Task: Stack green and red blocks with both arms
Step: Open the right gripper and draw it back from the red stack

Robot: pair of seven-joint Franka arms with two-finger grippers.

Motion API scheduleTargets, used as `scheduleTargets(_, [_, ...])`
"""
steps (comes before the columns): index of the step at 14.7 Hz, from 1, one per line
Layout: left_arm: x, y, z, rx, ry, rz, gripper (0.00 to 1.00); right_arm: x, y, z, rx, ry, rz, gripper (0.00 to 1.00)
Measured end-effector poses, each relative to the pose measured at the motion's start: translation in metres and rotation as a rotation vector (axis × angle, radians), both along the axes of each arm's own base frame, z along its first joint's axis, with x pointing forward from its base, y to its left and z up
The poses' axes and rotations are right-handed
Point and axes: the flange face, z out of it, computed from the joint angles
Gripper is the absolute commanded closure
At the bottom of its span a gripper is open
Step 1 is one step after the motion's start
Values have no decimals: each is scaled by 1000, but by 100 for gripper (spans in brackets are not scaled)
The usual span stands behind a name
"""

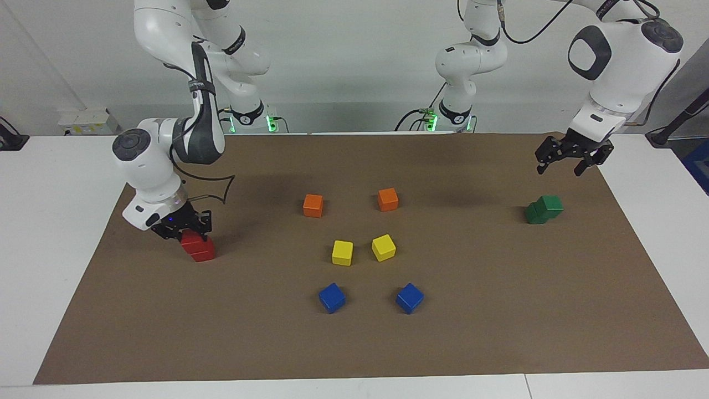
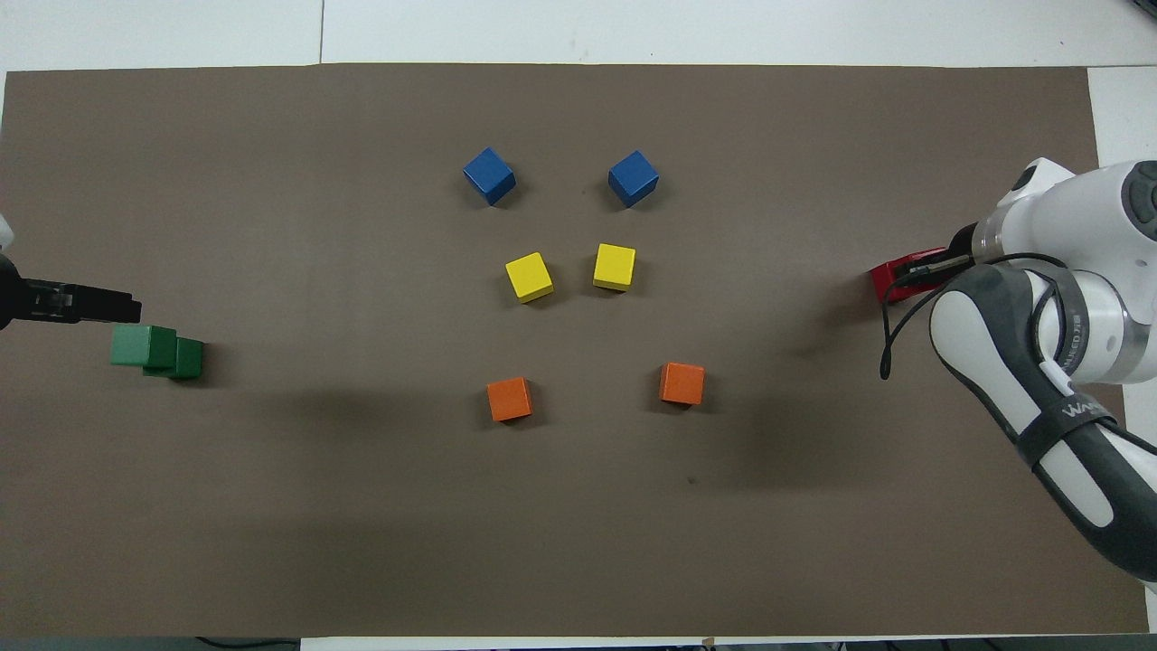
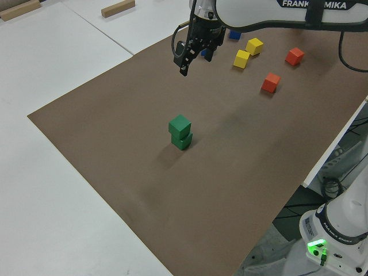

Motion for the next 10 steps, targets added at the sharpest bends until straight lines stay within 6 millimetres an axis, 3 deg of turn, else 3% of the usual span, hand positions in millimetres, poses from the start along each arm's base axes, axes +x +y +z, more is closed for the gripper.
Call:
scheduleTargets(2, [-4, -2, 2, -4, 38, 41, 0, 0, 0, 0, 0, 0, 0, 28])
scheduleTargets(4, [-5, -13, 12, -6, 49, 85, 0, 0, 0, 0, 0, 0, 0, 5])
scheduleTargets(5, [-4, -21, 18, -4, 40, 97, 0, 0, 0, 0, 0, 0, 0, 0])
scheduleTargets(7, [-1, -31, 32, 2, 16, 111, 0, 0, 0, 0, 0, 0, 0, 0])
scheduleTargets(10, [1, -31, 46, 3, 2, 116, 0, 0, 0, 0, 0, -1, 0, 0])
